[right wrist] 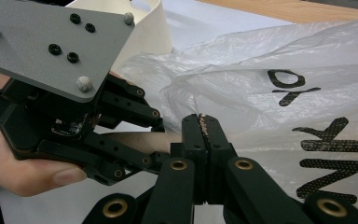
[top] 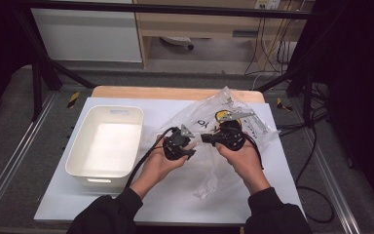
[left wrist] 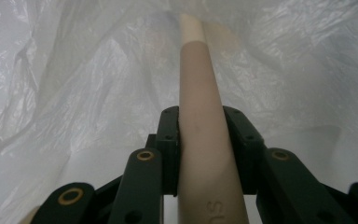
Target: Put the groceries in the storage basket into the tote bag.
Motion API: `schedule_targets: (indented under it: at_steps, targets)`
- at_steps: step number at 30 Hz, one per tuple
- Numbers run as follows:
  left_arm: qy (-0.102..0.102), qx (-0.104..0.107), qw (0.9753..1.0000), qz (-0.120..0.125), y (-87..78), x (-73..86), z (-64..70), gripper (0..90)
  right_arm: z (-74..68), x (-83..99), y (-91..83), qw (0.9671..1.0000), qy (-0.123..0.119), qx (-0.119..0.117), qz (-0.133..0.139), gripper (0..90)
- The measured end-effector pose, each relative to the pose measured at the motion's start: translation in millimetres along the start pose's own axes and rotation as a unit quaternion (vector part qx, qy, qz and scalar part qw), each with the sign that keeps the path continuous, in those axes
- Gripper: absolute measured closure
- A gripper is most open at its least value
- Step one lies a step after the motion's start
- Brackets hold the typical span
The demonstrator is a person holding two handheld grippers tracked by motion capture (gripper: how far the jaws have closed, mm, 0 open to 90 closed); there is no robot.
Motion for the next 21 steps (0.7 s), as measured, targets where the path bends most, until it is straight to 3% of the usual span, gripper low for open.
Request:
schedule_targets:
  at_steps: [6, 21]
  targets:
    - [0.008, 0.006, 0.9999, 0.002, 4.6, -0.8, 4.0, 68.8, 3.7, 8.6, -1.8, 1.0000, 0.003, 0.005, -0.004, 90.0]
    - [0.005, 0.007, 0.9998, 0.019, 17.9, -3.3, 9.7, 68.9, 3.8, 13.7, -0.1, 1.0000, 0.005, 0.003, -0.007, 90.0]
Point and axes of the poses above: each handheld gripper's, and its own axes: y roughly forward along the jaws, x roughly out of its underside, z roughly to its right, the point moved 10 cm from there along y, roughly forward along the jaws, and after that the axes turned 15 degrees about z, right-handed, at the moved point
